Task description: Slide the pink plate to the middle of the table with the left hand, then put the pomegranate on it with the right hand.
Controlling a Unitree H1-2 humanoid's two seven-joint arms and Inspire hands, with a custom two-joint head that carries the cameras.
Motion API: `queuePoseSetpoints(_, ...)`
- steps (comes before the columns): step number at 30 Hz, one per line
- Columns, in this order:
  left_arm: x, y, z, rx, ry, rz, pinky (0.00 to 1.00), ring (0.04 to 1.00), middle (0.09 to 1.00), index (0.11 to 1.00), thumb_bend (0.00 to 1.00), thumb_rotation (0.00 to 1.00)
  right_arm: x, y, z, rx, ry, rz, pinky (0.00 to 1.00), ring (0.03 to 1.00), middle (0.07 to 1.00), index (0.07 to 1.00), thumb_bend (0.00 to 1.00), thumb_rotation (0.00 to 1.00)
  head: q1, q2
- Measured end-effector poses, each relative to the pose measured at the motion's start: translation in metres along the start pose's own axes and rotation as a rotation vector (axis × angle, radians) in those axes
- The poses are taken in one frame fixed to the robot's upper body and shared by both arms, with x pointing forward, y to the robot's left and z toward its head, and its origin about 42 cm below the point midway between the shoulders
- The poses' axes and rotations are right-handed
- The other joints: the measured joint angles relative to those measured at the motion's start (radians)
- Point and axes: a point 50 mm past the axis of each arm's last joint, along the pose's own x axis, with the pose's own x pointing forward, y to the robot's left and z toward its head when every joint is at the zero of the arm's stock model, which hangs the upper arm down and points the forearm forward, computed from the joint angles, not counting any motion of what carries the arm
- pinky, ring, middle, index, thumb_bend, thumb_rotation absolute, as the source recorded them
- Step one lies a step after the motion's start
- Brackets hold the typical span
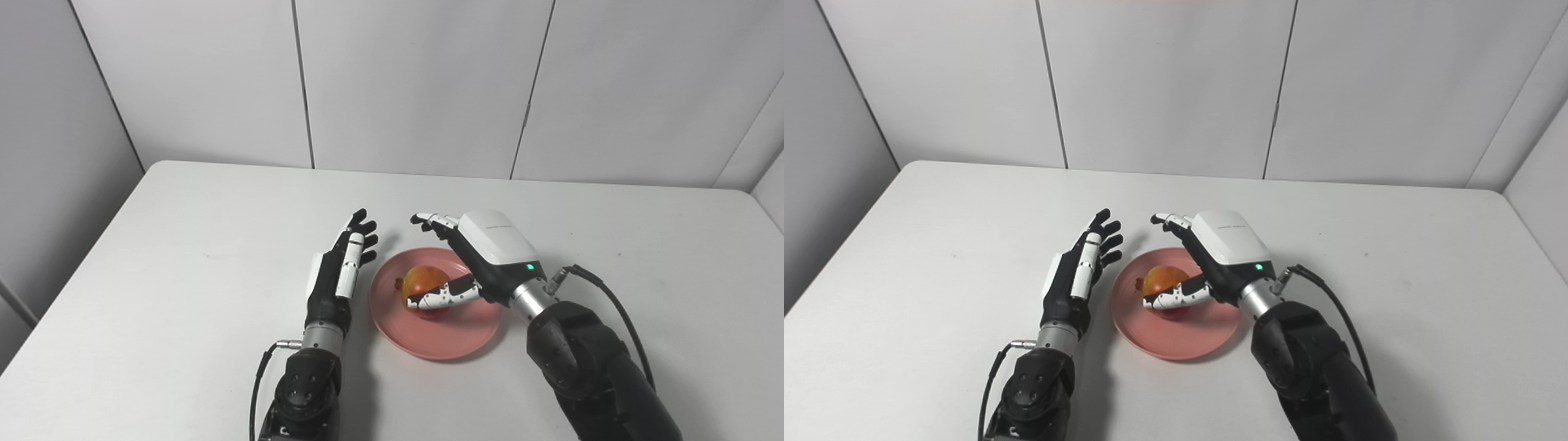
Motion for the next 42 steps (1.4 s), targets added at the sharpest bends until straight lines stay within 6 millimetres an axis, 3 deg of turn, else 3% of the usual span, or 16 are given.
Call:
queuePoseSetpoints(4,0.000,0.001,-0.003,0.005,0.008,-0.001,0.84,0.872,0.887,0.889,0.41,1.00,-0.002,-0.011,-0.001,0.040,-0.004,-0.042,0.63,0.732,0.795,0.838,0.91,0.53,-0.006,-0.009)
queuePoseSetpoints(11,0.000,0.004,-0.004,0.005,0.008,0.000,0.84,0.874,0.890,0.891,0.40,1.00,-0.006,-0.025,-0.014,0.125,0.024,-0.162,0.65,0.743,0.798,0.824,0.92,0.53,-0.023,-0.028)
queuePoseSetpoints(16,0.000,0.005,-0.007,-0.008,0.017,0.002,0.84,0.875,0.890,0.890,0.40,1.00,-0.017,-0.027,-0.030,0.234,0.061,-0.243,0.71,0.797,0.834,0.865,0.90,0.62,-0.035,-0.043)
queuePoseSetpoints(17,0.000,0.006,-0.008,-0.008,0.021,0.000,0.84,0.875,0.889,0.890,0.40,1.00,-0.021,-0.025,-0.033,0.262,0.073,-0.253,0.73,0.817,0.855,0.889,0.88,0.68,-0.035,-0.043)
queuePoseSetpoints(21,0.000,0.007,-0.008,-0.007,0.018,-0.001,0.85,0.874,0.891,0.891,0.40,1.00,-0.036,-0.012,-0.043,0.349,0.116,-0.265,0.77,0.865,0.902,0.932,0.85,0.79,-0.051,-0.055)
queuePoseSetpoints(25,0.000,0.008,-0.008,-0.025,0.017,0.000,0.85,0.875,0.895,0.895,0.40,1.00,-0.049,-0.006,-0.055,0.431,0.161,-0.306,0.85,0.919,0.955,0.979,0.83,0.99,-0.057,-0.060)
queuePoseSetpoints(33,0.001,0.011,-0.008,-0.027,0.003,-0.001,0.87,0.883,0.901,0.900,0.39,1.00,-0.066,0.010,-0.072,0.575,0.233,-0.376,0.87,0.939,0.968,0.990,0.86,1.00,-0.060,-0.063)
queuePoseSetpoints(35,0.001,0.013,-0.007,-0.030,-0.004,0.000,0.87,0.886,0.905,0.902,0.39,1.00,-0.069,0.015,-0.077,0.647,0.237,-0.379,0.83,0.937,0.974,0.988,0.86,1.00,-0.060,-0.063)
queuePoseSetpoints(42,0.000,0.015,-0.008,-0.038,-0.012,-0.014,0.88,0.897,0.915,0.916,0.40,1.00,-0.073,0.043,-0.085,0.941,0.253,-0.364,0.97,0.973,0.996,0.997,0.92,1.00,-0.054,-0.063)
